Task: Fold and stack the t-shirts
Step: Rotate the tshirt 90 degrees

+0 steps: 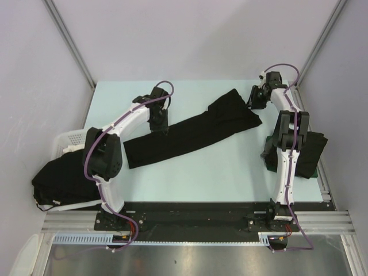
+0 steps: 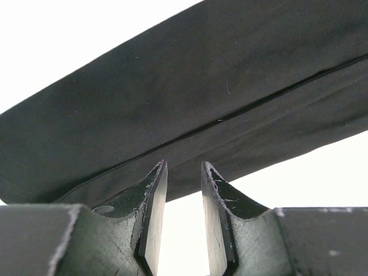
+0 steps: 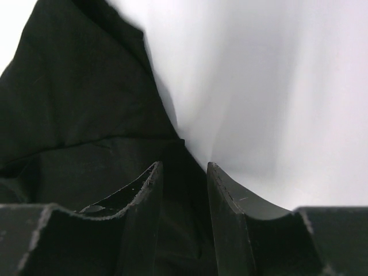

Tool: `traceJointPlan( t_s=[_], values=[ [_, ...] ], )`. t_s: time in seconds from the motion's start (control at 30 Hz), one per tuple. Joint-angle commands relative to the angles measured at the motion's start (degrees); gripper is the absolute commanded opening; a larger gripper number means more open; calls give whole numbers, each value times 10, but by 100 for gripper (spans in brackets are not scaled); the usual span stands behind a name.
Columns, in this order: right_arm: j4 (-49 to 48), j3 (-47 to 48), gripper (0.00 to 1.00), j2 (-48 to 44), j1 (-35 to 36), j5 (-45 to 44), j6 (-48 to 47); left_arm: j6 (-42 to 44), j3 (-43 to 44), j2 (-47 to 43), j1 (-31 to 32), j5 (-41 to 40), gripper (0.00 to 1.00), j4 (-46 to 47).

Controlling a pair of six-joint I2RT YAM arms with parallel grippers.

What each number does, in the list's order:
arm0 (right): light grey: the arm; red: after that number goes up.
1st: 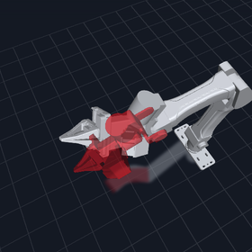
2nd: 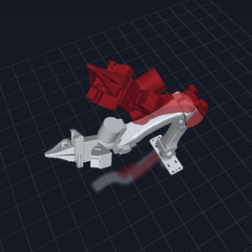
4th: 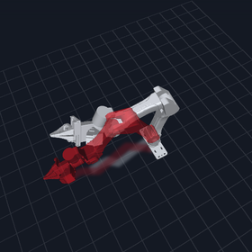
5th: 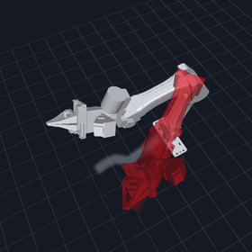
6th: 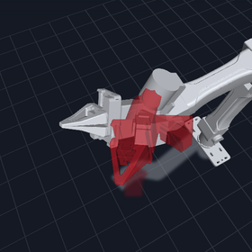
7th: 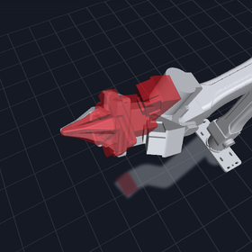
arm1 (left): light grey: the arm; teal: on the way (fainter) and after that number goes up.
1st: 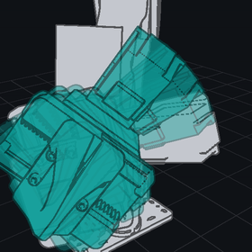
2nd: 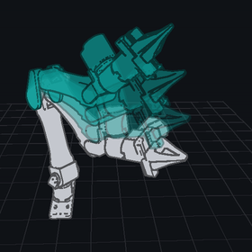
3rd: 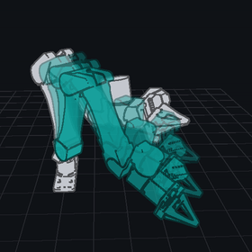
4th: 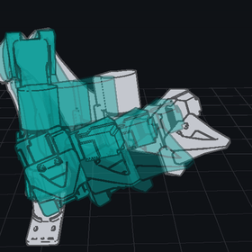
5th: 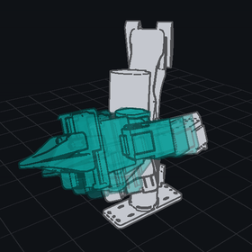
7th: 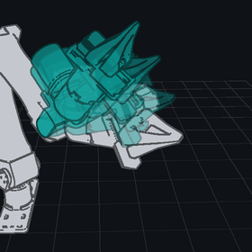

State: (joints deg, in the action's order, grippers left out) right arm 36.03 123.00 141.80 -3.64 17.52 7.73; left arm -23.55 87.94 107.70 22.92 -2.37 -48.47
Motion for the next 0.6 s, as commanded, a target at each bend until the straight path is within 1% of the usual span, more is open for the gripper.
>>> traceJointPlan(
  t_s=[0.0,0.37,0.47,0.53,0.57],
  values=[
    [2,-15,41,-42,0,32,15,-10,27,1,7,-2,36,0],
    [14,-28,39,-14,28,36,12,-12,21,-8,9,-6,36,-1],
    [14,-28,29,-5,33,35,12,-12,14,-14,9,-8,35,0],
    [15,-22,11,1,35,30,12,-11,10,-16,9,-11,36,-1],
    [17,-20,6,9,35,17,15,-12,9,-17,9,-11,36,-1]
  ],
)
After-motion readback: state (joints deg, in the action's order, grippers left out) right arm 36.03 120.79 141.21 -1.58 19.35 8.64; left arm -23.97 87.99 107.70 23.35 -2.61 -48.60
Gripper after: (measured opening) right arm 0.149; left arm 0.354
